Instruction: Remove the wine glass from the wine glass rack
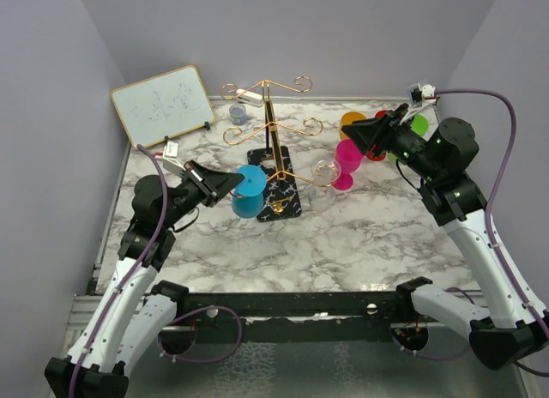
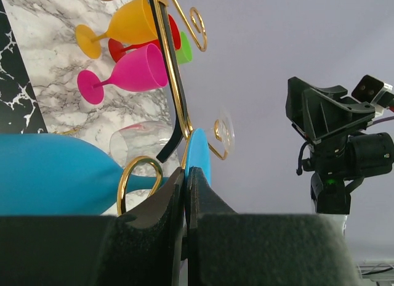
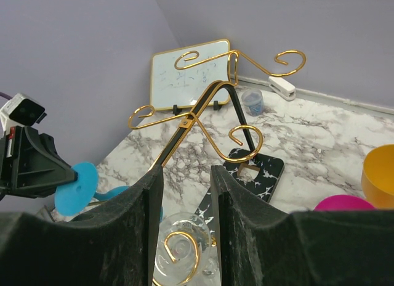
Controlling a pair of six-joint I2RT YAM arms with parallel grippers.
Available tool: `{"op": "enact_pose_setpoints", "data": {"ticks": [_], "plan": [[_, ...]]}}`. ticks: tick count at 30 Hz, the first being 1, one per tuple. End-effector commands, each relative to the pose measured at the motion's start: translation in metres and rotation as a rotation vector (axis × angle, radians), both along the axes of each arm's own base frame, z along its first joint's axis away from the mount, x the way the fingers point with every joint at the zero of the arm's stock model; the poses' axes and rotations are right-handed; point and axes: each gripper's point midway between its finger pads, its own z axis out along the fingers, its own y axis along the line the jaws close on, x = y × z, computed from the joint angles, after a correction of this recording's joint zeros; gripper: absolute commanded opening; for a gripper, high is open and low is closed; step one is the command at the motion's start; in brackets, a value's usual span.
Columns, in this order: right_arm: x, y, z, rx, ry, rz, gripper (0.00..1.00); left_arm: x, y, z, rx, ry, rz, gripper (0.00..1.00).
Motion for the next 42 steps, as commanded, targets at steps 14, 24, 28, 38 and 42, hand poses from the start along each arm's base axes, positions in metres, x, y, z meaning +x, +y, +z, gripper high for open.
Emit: {"op": "enact_pose_setpoints", "data": {"ticks": [14,24,28,38,42], "plan": [[0.002,-0.001,0.012,0.010,-0.029,-0.011,0.36,0.057,-0.012,0.074,0.033,-0.240,0.023,0.00],[0.002,-0.001,0.017,-0.003,-0.028,-0.010,0.36,0.082,-0.028,0.136,-0.013,-0.368,-0.029,0.00],[0.001,0.000,0.021,-0.008,-0.029,-0.003,0.36,0.073,-0.028,0.168,-0.049,-0.412,-0.054,0.00],[-0.005,0.015,0.029,0.010,-0.046,0.098,0.37,0.025,-0.009,0.230,-0.093,-0.551,-0.010,0.00],[-0.014,0.026,0.033,0.033,-0.071,0.186,0.37,0.016,-0.005,0.237,-0.108,-0.579,0.002,0.00]]}}
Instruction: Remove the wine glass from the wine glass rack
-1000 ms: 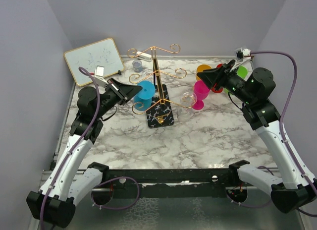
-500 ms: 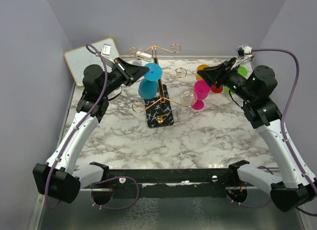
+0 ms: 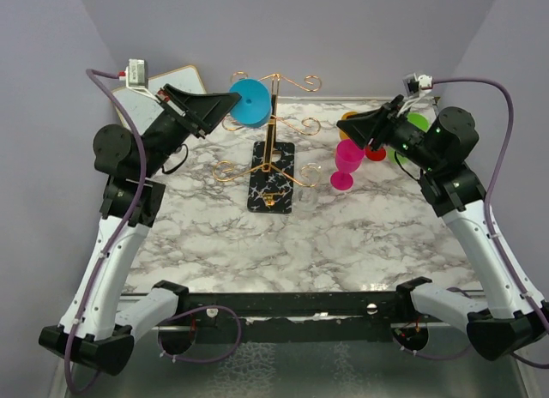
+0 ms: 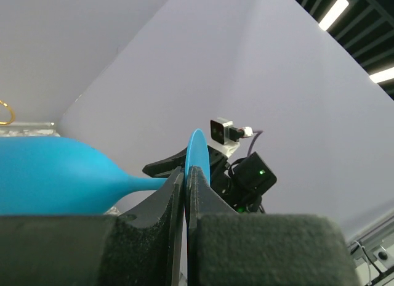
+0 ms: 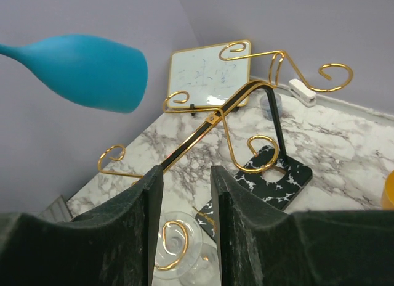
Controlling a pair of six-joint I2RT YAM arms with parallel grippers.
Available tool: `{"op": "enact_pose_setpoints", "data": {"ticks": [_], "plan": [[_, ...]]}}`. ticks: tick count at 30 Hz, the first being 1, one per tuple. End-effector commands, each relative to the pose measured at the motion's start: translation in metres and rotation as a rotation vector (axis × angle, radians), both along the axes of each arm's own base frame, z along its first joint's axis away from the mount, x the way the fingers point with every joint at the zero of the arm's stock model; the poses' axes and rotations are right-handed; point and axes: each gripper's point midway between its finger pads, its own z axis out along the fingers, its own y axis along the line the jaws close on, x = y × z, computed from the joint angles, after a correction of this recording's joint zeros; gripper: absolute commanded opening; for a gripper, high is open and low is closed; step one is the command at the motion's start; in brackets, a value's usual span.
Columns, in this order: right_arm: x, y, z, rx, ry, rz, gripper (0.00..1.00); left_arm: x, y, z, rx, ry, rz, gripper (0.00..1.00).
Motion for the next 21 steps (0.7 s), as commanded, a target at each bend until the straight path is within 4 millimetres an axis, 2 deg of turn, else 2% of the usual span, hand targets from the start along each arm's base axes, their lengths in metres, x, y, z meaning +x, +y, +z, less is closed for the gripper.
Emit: {"op": "enact_pose_setpoints", "data": {"ticks": [1,7,11,15,21], "plan": [[-0.020,0.019,0.023,0.041,-0.085,0.159,0.38,-0.016,0.010,0.024,-0.047,-0.095,0.027,0.00],[-0.055,0.046,0.036,0.091,-0.146,0.464,0.50,-0.026,0.007,0.028,-0.142,-0.140,-0.055,0.00],[-0.070,0.054,0.044,0.148,-0.179,0.607,0.57,-0.041,0.005,0.038,-0.249,-0.213,-0.166,0.00],[-0.073,0.059,0.046,0.174,-0.193,0.688,0.59,-0.051,0.004,0.048,-0.317,-0.244,-0.268,0.00],[-0.060,0.063,0.044,0.177,-0.190,0.691,0.62,-0.072,0.009,0.064,-0.388,-0.331,-0.374,0.00]]}}
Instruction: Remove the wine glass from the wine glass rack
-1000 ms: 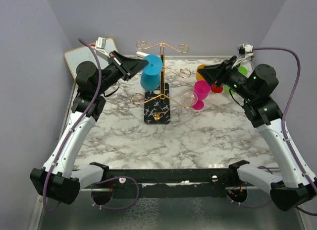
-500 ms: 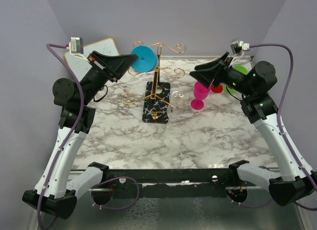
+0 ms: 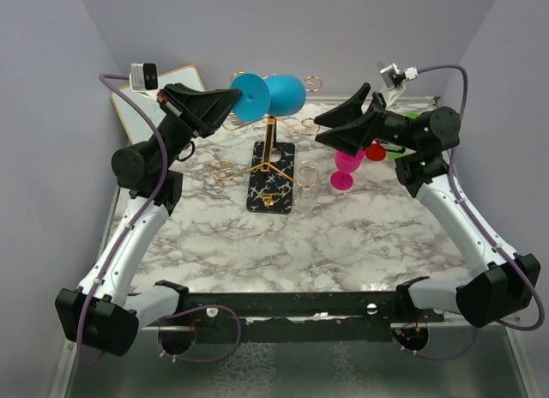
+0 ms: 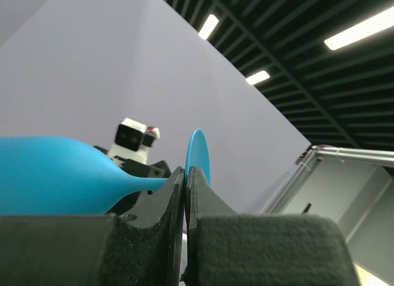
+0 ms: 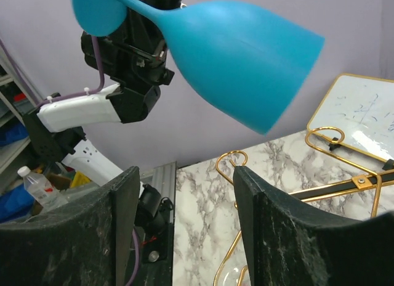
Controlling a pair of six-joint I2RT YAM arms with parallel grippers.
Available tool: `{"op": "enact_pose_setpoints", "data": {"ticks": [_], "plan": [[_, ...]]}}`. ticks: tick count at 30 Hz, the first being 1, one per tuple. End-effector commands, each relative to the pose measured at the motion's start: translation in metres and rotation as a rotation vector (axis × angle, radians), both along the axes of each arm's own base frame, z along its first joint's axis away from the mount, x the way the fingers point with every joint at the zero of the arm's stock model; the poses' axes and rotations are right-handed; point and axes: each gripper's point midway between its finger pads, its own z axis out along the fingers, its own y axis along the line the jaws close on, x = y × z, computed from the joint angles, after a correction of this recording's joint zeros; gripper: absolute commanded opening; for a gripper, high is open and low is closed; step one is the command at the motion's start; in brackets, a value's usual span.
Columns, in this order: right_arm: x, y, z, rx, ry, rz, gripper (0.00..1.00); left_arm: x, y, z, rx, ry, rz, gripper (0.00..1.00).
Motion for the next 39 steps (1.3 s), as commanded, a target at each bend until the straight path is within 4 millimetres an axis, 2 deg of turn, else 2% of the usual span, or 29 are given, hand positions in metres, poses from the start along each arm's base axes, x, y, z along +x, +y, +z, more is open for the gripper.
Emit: {"op": "enact_pose_setpoints", "data": {"ticks": [1,5,16,31,39], "plan": [[-0.008,0.001,0.012,0.017,-0.066,0.050,0.63,-0.057,0.013,0.038,-0.103,-0.210,-0.121,0.00],[-0.006,0.001,0.019,0.037,-0.100,0.041,0.63,-0.064,0.015,0.040,-0.118,-0.218,-0.143,0.00],[-0.010,0.007,0.035,0.110,-0.209,0.182,0.64,-0.070,0.018,0.035,-0.137,-0.208,-0.165,0.00],[-0.022,0.006,0.050,0.235,-0.204,0.378,0.58,-0.060,0.016,0.023,-0.136,-0.171,-0.163,0.00],[-0.039,0.013,0.058,0.240,-0.219,0.441,0.55,-0.051,0.014,0.017,-0.136,-0.151,-0.159,0.00]]}}
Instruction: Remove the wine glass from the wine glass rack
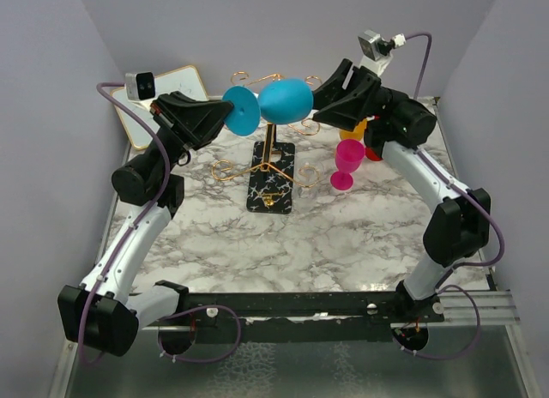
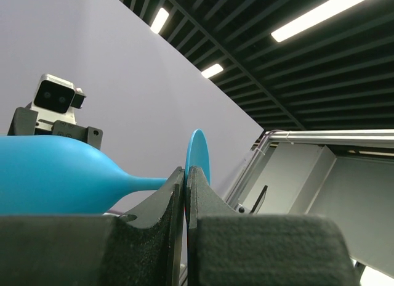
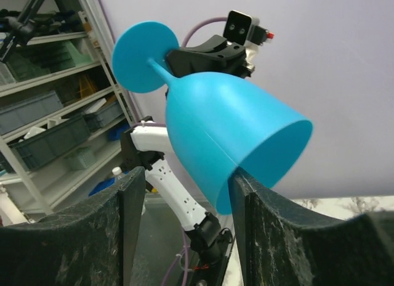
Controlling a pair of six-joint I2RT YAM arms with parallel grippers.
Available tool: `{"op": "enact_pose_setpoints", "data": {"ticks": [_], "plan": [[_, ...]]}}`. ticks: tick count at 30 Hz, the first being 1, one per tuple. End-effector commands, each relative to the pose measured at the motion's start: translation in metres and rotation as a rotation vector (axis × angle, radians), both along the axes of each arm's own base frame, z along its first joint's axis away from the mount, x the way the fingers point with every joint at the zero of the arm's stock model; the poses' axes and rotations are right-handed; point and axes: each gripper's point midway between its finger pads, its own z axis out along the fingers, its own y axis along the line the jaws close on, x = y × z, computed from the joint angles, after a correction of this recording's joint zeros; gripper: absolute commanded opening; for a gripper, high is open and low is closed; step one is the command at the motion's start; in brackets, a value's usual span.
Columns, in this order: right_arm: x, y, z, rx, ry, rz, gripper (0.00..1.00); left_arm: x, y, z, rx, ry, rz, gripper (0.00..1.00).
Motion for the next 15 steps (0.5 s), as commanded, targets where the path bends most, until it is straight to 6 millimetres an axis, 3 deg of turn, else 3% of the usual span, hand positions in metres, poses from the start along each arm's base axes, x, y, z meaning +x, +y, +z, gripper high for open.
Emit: {"op": "enact_pose_setpoints", "data": {"ticks": [1,4,10,12,13,15], "plan": [[-0.044,-0.008,0.017,0.105,-0.236,0.048,0.54,-0.007,0.002,0.001,-0.011,-0.038,-0.005,0.00],[-0.048,-0.009,0.019,0.109,-0.240,0.055,0.46,-0.005,0.001,-0.001,-0.011,-0.032,-0.007,0.00],[-0.056,-0.011,0.020,0.112,-0.250,0.063,0.03,-0.001,0.001,-0.005,-0.010,-0.022,-0.007,0.00],[-0.058,-0.012,0.021,0.111,-0.255,0.062,0.01,-0.001,0.001,-0.005,-0.010,-0.018,-0.005,0.00],[-0.060,-0.012,0.021,0.109,-0.259,0.059,0.01,-0.001,0.001,-0.006,-0.009,-0.015,-0.006,0.03],[-0.062,-0.013,0.021,0.105,-0.263,0.053,0.01,0.001,0.001,-0.009,-0.005,-0.004,-0.001,0.28]]}}
